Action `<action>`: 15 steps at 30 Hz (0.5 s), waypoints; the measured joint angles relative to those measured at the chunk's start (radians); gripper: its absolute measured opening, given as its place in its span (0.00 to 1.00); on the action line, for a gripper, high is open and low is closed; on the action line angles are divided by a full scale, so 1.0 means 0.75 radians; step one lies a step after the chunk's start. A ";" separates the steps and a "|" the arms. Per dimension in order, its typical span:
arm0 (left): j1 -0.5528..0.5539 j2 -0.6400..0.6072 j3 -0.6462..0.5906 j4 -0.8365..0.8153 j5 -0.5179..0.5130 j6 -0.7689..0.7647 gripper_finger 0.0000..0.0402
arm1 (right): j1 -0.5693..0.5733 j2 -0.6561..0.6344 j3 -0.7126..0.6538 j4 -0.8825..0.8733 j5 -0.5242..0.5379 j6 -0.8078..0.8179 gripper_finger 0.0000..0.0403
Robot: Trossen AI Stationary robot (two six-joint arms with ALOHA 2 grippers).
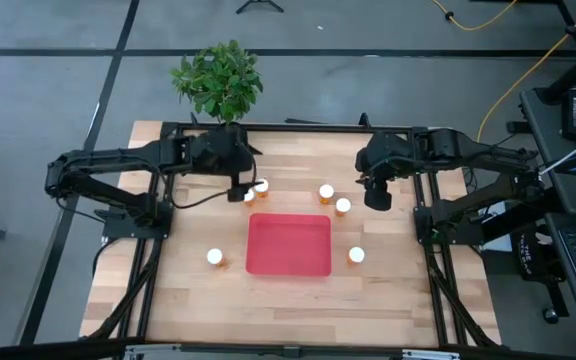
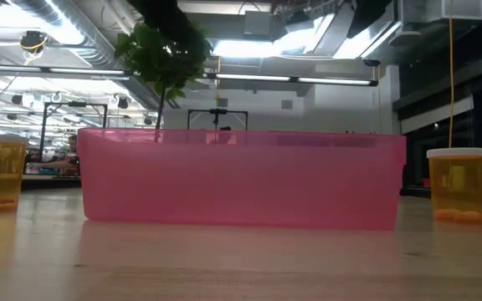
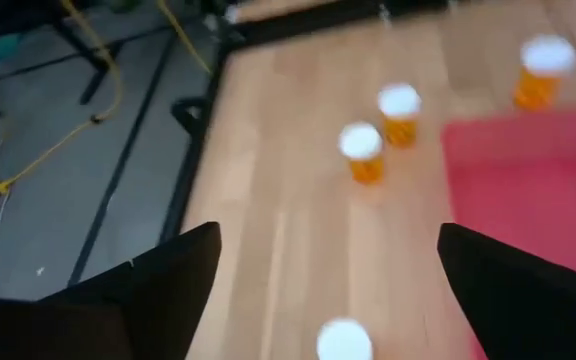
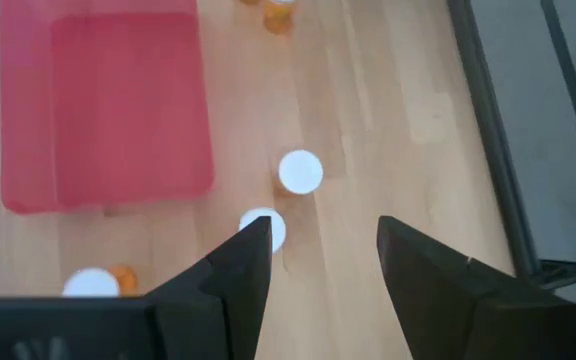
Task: Pick and place pill bottles into a basket
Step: Put the orange pill bottle into the bin
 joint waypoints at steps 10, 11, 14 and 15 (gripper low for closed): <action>-0.170 -0.190 -0.001 -0.046 0.317 0.013 0.88 | 0.000 -0.032 0.000 -0.014 0.000 -0.073 0.46; -0.179 -0.207 -0.001 -0.046 0.308 0.008 0.88 | 0.000 -0.032 0.000 -0.013 0.000 -0.075 0.46; -0.202 -0.220 -0.001 -0.049 0.224 -0.019 0.88 | 0.000 -0.033 0.000 0.001 0.014 -0.076 0.46; -0.210 -0.220 -0.001 -0.053 0.198 -0.036 0.88 | 0.000 -0.033 0.000 0.010 0.019 -0.077 0.46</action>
